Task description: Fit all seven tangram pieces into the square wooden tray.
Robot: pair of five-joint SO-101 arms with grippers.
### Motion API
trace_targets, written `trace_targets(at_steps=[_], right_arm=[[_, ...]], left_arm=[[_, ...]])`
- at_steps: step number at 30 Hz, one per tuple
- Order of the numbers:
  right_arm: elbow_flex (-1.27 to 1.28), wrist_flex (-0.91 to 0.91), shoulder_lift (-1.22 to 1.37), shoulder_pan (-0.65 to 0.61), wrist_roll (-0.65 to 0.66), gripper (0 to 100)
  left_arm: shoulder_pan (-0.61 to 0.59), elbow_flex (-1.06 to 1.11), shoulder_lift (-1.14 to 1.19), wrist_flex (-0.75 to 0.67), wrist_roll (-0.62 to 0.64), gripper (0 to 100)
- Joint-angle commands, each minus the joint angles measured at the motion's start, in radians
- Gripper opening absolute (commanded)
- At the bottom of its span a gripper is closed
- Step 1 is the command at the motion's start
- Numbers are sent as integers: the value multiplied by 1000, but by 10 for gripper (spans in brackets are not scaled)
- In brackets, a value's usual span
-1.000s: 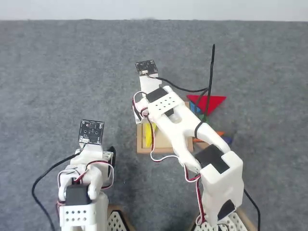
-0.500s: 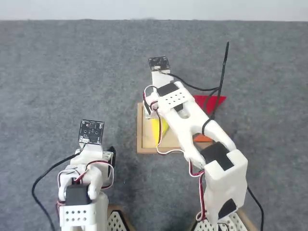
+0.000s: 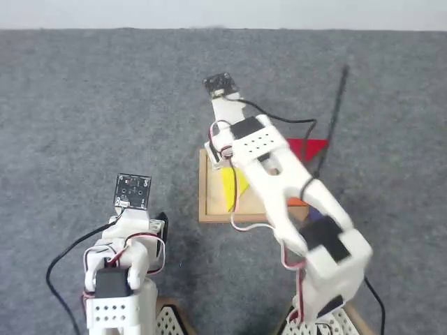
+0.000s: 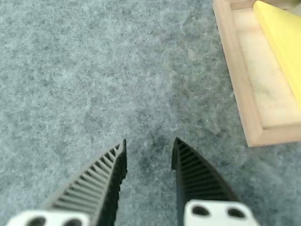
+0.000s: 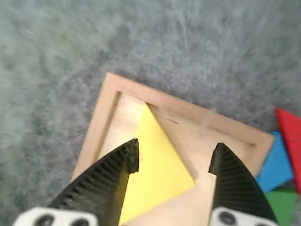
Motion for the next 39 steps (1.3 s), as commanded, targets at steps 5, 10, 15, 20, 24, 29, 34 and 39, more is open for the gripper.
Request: trace_targets(at_steps=[5,10,15,20,24,29,34,39], right_arm=[[295,-179,-297,125,118,132],[371,-280,-229,139,135,56],[370,-288,-170,139,135,56],[370,-288,-153,130,135,56],[374,-282,-153,94,135,56],[407,-285,-151,19,129,56],[410,-280,-151,2,126,56],[410,-280,-151,-27,124,56]], left_arm=[[2,-8,-28,9,-6,153],[2,-8,-28,9,-6,153],[2,-8,-28,9,-6,153],[2,-8,-28,9,-6,153],[2,-8,-28,9,-6,153],[2,-8,-28,9,-6,153],[2,-8,-28,9,-6,153],[2,-8,-28,9,-6,153]])
